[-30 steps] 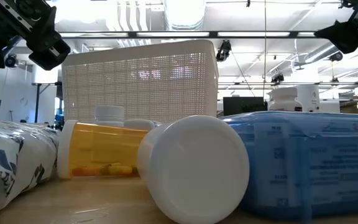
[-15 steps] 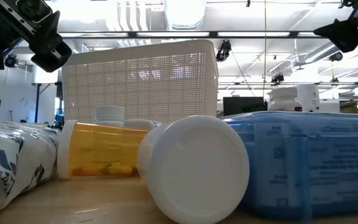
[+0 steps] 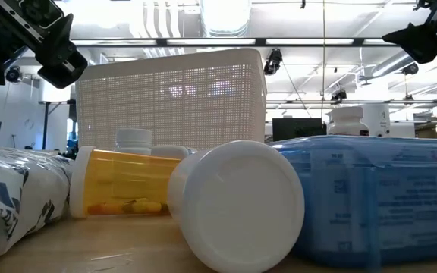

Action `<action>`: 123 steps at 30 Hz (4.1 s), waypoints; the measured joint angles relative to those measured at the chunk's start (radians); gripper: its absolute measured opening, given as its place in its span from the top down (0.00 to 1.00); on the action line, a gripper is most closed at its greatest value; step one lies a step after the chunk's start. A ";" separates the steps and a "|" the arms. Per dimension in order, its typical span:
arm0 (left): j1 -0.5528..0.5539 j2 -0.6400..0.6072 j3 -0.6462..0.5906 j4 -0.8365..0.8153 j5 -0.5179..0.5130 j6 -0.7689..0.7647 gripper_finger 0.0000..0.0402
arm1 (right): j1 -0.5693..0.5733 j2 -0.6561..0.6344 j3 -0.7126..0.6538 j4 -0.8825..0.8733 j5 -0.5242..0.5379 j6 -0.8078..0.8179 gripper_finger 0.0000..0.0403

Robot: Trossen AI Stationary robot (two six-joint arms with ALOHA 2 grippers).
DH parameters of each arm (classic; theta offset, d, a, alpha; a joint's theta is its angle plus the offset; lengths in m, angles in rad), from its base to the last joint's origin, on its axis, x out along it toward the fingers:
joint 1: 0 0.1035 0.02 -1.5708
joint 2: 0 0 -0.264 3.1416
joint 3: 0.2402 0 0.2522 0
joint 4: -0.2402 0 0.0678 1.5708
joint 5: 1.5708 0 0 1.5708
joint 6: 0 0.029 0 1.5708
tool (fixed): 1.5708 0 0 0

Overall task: Pick & place medical supplies in basket/bin
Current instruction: Put the left orange pill bottle into the white bin

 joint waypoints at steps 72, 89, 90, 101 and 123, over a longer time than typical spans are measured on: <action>-0.445 0.845 0.905 -1.919 -0.587 -0.084 0.26 | 0.000 0.000 0.000 0.186 -0.001 -0.154 0.08; -0.778 0.836 0.831 -1.828 -0.822 -0.343 0.26 | 0.000 0.001 0.000 0.186 0.001 -0.154 0.08; -0.787 0.830 0.810 -1.829 -0.820 -0.367 0.26 | 0.000 0.000 0.000 0.185 0.001 -0.154 0.08; -0.816 0.699 0.618 -1.591 -0.779 -0.419 0.26 | 0.000 0.001 0.000 0.185 0.000 -0.154 0.08; -0.813 0.734 0.442 -1.409 -0.782 -0.477 0.27 | 0.000 0.001 -0.002 0.080 -0.002 -0.069 0.08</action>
